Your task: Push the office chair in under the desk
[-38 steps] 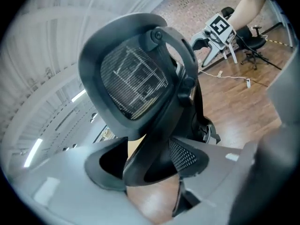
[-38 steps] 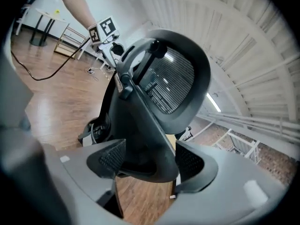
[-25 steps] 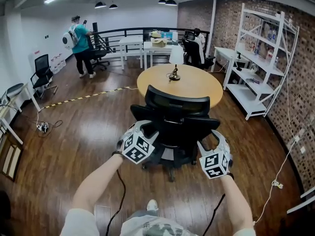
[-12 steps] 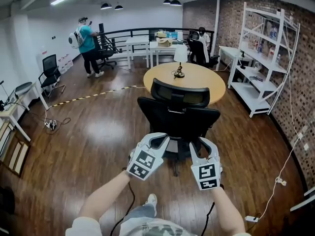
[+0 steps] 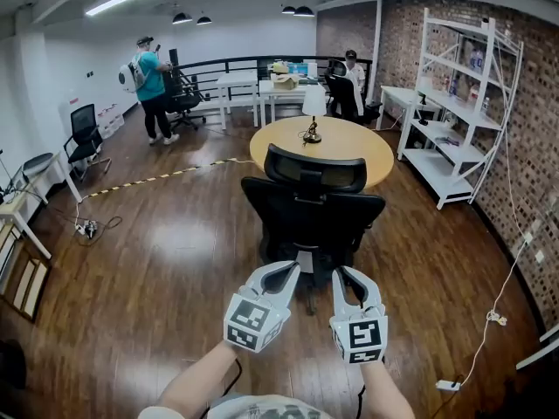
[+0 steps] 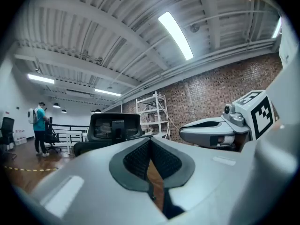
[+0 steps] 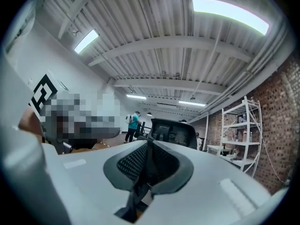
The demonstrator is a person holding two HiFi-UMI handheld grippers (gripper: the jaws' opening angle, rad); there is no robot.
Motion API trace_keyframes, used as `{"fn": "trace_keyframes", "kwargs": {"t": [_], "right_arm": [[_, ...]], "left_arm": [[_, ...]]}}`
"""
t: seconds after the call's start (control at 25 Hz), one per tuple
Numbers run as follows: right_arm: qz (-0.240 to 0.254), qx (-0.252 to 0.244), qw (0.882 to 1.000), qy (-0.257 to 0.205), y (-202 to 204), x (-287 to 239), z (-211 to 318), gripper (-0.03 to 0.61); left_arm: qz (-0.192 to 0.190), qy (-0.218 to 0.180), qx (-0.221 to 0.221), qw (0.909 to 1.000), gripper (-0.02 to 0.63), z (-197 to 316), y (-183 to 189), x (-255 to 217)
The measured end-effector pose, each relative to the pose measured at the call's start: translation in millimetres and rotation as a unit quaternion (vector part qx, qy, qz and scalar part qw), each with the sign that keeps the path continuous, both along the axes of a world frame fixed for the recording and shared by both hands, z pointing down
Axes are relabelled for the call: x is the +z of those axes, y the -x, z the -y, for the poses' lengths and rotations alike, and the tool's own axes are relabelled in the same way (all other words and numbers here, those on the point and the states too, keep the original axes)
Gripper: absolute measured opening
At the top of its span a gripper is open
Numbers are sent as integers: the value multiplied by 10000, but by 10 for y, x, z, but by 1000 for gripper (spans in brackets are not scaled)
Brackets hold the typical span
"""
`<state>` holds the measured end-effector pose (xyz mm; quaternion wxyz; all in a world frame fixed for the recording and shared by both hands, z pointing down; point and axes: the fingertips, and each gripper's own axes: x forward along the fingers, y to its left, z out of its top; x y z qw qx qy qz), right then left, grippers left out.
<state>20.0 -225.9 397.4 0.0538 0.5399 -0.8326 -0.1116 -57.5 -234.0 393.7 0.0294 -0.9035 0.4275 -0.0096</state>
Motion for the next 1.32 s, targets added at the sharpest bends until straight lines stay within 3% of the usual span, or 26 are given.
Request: {"fn": "trace_keyframes", "kwargs": {"t": [0.08, 0.24, 0.52, 1.32], "right_arm": [[138, -9, 9999, -27, 70, 3, -98, -2], [357, -180, 9992, 72, 225, 81, -310, -2], [645, -244, 9973, 258, 284, 255, -504, -2], [566, -161, 9978, 319, 187, 338, -589, -2]], "left_arm": [[-205, 41, -12, 9998, 17, -101, 39, -18], [-427, 115, 38, 9990, 17, -332, 35, 6], [-348, 196, 201, 9990, 16, -558, -62, 183], [-393, 391, 248, 9982, 17, -638, -141, 316]]}}
